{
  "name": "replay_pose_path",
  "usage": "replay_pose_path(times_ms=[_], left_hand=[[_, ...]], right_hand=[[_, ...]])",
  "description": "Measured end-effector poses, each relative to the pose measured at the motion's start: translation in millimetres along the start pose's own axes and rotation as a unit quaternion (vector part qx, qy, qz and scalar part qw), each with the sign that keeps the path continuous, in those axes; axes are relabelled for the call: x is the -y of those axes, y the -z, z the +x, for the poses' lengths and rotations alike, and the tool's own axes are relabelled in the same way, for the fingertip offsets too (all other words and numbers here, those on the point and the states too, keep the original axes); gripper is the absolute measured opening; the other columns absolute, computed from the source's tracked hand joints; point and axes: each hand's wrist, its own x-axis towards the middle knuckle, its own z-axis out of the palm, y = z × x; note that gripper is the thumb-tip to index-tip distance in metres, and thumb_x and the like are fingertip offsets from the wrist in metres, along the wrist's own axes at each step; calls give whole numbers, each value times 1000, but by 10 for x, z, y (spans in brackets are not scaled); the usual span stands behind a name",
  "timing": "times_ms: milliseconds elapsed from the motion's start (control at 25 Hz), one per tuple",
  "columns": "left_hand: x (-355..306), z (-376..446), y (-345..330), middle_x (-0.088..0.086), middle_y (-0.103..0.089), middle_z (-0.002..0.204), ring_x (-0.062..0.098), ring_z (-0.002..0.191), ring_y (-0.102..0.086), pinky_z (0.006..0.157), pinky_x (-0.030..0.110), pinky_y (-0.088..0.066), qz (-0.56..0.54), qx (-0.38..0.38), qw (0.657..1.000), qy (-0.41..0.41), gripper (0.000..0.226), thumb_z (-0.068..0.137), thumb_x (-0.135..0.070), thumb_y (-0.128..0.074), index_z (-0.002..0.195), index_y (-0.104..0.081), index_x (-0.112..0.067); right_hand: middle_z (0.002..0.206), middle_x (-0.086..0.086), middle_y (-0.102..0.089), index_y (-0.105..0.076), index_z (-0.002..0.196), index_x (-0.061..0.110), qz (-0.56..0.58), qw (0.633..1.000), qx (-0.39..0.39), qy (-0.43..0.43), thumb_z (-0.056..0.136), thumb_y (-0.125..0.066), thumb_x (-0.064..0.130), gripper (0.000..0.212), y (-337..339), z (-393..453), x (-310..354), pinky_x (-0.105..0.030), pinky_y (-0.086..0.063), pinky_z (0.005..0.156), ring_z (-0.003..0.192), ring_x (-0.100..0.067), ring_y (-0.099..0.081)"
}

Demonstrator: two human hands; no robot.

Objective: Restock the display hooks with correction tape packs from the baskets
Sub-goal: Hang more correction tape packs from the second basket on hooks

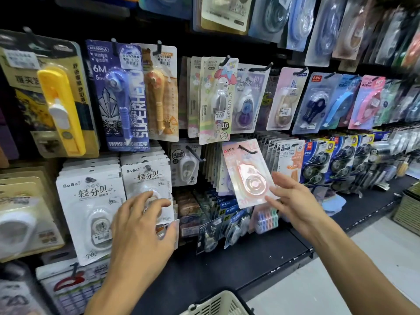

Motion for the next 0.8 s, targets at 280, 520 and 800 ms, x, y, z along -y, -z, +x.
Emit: replay_pose_path(times_ms=[280,520,800], left_hand=[[264,-175,-158,-15,-66,102,11,94,-62,83,35,-52,-78,228,970,-41,21,94,-34,-65,114,-62,-32],[1495,-1525,-1004,2,-66,126,24,111,-61,90,30,-49,121,574,808,58,36,92,-35,-66,126,-61,-25],[2166,-2514,-1578,2,-60,139,24,122,-59,91,29,-46,95,568,797,182,45,92,-34,-63,136,-55,-28]], right_hand=[[103,-7,-68,-65,124,11,-334,941,38,-39,95,-63,9,29,-361,-99,-535,-32,-48,70,86,-19,-61],[111,-5,-71,-68,120,18,-611,722,324,-21,92,-64,18,28,-856,-809,-2239,-28,-49,85,100,-25,-64],[139,-11,-60,-58,134,13,-641,583,441,-234,95,-61,24,40,-376,-1705,-4137,-26,-48,98,123,-29,-58]])
